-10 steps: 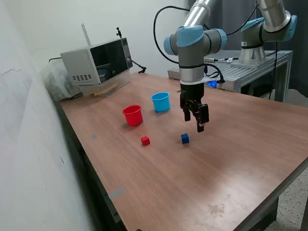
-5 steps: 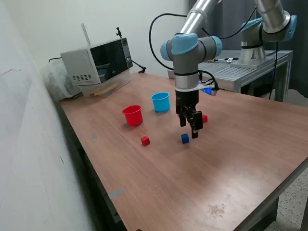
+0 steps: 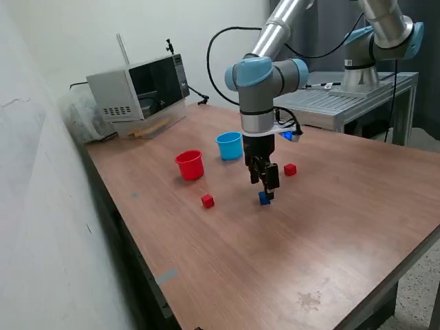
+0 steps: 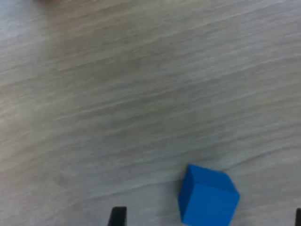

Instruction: Place red objects in the red bin, and blue objects in the blue bin.

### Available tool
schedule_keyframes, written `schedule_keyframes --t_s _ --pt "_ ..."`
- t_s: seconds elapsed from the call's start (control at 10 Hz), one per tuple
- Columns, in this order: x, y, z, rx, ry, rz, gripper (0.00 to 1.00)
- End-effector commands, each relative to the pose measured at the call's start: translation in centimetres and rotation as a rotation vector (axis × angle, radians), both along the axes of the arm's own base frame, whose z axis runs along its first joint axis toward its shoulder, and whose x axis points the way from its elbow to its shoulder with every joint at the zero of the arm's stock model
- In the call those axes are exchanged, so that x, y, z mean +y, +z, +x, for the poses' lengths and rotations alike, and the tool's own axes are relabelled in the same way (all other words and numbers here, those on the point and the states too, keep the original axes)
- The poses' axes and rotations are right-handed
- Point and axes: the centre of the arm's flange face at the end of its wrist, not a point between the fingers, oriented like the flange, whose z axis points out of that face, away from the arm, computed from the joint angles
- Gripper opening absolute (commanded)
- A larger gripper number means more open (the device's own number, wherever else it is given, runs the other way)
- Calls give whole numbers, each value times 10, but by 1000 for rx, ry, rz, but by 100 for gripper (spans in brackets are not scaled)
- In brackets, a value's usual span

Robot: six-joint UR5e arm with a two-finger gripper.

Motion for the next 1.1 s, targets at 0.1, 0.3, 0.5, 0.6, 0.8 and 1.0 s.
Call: schedule_keyframes --t_s 0.1,0.3,0.5,0.6,0.8,1.0 --pt "3 -2 -1 1 -4 0 0" --pt "3 -1 -1 4 -4 -4 0" --pt "2 -1 0 1 -2 -8 0" --pt "-1 -1 1 -1 2 -7 0" --pt "-5 14 2 14 19 -8 0" --pt "-2 70 2 82 27 -12 0"
